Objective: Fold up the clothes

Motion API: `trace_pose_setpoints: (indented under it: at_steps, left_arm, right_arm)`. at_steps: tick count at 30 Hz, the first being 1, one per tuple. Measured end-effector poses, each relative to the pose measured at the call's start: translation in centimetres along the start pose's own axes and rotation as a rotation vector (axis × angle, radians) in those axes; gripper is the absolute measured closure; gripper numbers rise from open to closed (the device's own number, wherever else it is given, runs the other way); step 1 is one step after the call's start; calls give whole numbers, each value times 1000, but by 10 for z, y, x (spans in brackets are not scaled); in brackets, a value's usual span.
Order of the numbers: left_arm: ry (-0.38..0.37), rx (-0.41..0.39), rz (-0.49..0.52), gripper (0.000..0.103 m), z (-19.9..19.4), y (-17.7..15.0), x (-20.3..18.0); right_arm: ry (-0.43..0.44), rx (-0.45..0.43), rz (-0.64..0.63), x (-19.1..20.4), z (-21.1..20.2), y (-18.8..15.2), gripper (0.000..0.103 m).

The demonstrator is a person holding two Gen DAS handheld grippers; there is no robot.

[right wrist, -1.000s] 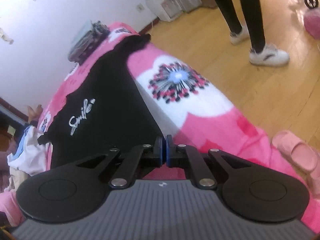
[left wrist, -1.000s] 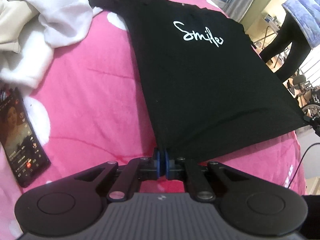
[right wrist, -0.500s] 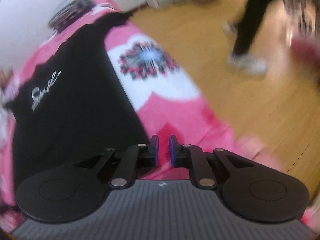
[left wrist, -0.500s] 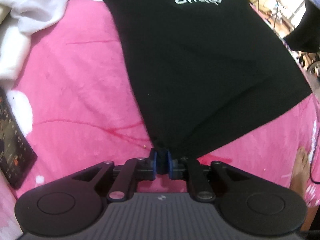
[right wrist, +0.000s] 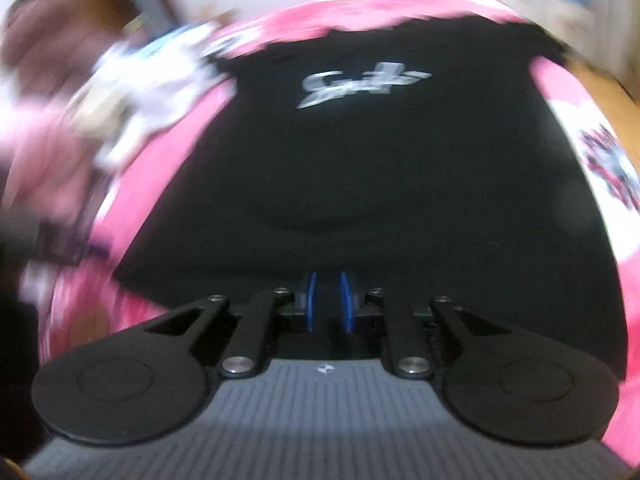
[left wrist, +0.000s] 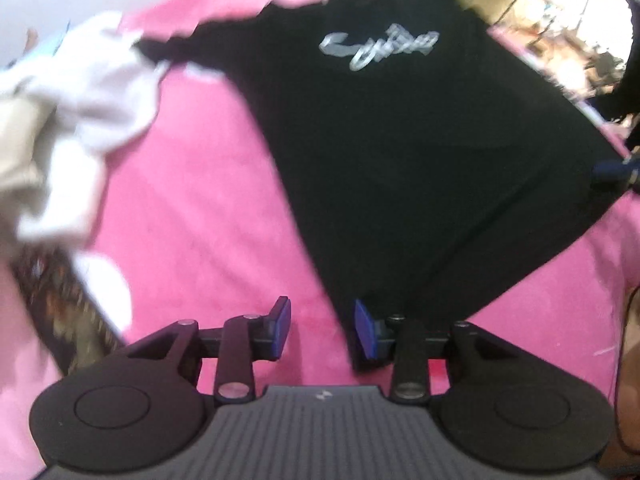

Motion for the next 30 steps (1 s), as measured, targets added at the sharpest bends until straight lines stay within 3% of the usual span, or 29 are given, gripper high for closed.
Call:
trace_pose_setpoints:
  at_steps: [8, 12, 16, 21, 27, 30]
  left_arm:
    - [-97, -94, 347, 67, 17, 24, -78]
    - [-69, -120, 513, 67, 29, 18, -125]
    - [-4, -124, 618, 67, 45, 12, -141]
    - [-6, -122, 636, 67, 61, 16, -148]
    - [5, -161, 625, 69, 46, 7, -142]
    - [13, -187, 609, 91, 39, 8, -140]
  right_arm:
    - [-64, 43, -378, 56, 9, -27, 88]
    - [-121, 64, -532, 70, 25, -32, 88]
    - [-218, 75, -657, 77, 37, -35, 89]
    - [-207, 70, -636, 72, 37, -31, 101]
    - [-130, 22, -547, 64, 17, -17, 103]
    - [-80, -6, -477, 56, 5, -6, 103]
Point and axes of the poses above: each gripper's, at about its wrist camera, not at the fingertips, and z roughly the way its jaws point, x to its left, y to its top, the point moved 6 cm from there along z, roughly the way its jaws point, and after that the axes turned 15 degrees about x, right-handed, at the moved point
